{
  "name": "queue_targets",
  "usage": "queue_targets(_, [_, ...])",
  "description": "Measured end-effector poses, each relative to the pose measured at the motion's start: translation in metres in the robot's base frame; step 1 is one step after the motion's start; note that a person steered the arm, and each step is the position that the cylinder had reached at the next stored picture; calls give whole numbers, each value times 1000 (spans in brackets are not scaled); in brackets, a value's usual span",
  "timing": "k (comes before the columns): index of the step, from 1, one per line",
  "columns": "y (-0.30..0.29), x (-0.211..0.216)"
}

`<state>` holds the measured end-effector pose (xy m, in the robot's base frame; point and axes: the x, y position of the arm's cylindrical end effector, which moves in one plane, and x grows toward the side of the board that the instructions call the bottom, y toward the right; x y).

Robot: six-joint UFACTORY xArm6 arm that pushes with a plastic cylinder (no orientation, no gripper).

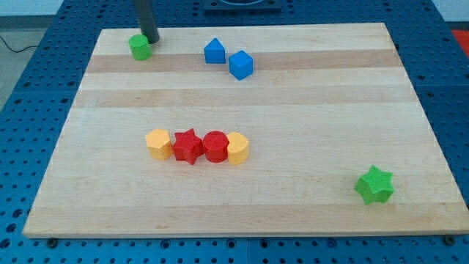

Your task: Move the green circle into the green star

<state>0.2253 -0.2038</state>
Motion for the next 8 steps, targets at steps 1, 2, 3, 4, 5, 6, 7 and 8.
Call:
queue_targets(1, [-17,31])
queue_targets(2, [-17,37])
queue_targets(3, [-24,-8])
queue_targets(4, [-73,-20])
queue_targets(5, [-80,20])
queue_targets(6, [-11,61])
queue_targets(7, [65,101])
queue_targets(8, [103,130])
